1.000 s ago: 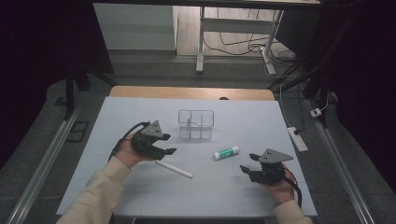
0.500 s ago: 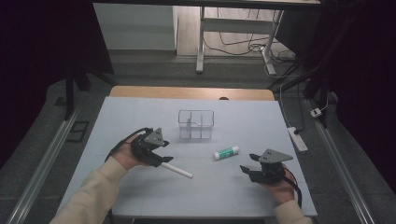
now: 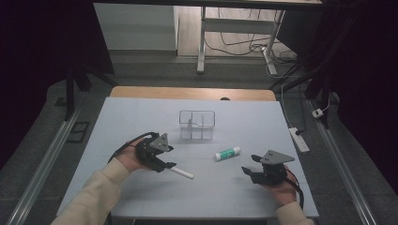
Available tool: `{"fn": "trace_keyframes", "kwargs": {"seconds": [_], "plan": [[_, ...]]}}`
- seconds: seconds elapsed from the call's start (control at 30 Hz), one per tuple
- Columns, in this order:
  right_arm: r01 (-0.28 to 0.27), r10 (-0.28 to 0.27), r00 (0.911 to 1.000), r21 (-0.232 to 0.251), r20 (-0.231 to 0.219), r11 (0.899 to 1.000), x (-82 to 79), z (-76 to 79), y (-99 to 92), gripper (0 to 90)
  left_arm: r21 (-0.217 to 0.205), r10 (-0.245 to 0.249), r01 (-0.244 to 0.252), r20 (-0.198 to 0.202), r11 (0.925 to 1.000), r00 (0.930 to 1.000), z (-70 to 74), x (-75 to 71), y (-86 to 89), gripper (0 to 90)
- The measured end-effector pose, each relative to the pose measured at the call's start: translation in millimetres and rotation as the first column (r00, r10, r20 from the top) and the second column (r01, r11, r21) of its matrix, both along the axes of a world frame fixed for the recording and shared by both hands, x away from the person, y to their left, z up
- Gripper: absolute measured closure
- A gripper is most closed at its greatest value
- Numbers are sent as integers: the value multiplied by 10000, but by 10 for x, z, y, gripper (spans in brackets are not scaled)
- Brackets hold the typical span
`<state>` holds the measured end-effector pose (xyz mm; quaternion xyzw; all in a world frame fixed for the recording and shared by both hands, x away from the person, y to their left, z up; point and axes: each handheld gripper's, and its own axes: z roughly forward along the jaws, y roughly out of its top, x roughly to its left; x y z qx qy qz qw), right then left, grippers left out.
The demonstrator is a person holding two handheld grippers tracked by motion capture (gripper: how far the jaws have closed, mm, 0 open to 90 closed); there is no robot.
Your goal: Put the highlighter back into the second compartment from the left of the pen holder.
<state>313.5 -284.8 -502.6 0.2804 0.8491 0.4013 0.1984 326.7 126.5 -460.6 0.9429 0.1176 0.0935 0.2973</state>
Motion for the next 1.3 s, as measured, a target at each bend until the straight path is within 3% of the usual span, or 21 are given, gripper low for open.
{"fn": "trace_keyframes", "kwargs": {"seconds": [0.37,0.73,1.1,1.27,1.3], "plan": [[38,-38,10000,-7,-14,10000,-6,-14,-3,368,534,-535,562,-501,9970,9973,-156,61,-246,381],[28,-29,9999,-100,-107,9999,5,-22,3,368,700,-967,1044,-1065,9921,9896,-282,128,-388,391],[31,-33,9999,-133,-139,9999,11,-33,14,369,1076,-1385,1571,-1629,9817,9769,-405,200,-520,382],[37,-39,9999,-108,-145,9999,10,-33,11,369,1199,-1538,1741,-1617,9774,9748,-439,192,-585,382],[35,-37,9999,-107,-143,9999,11,-33,11,368,1342,-1644,1862,-1584,9733,9736,-440,197,-594,383]]}}
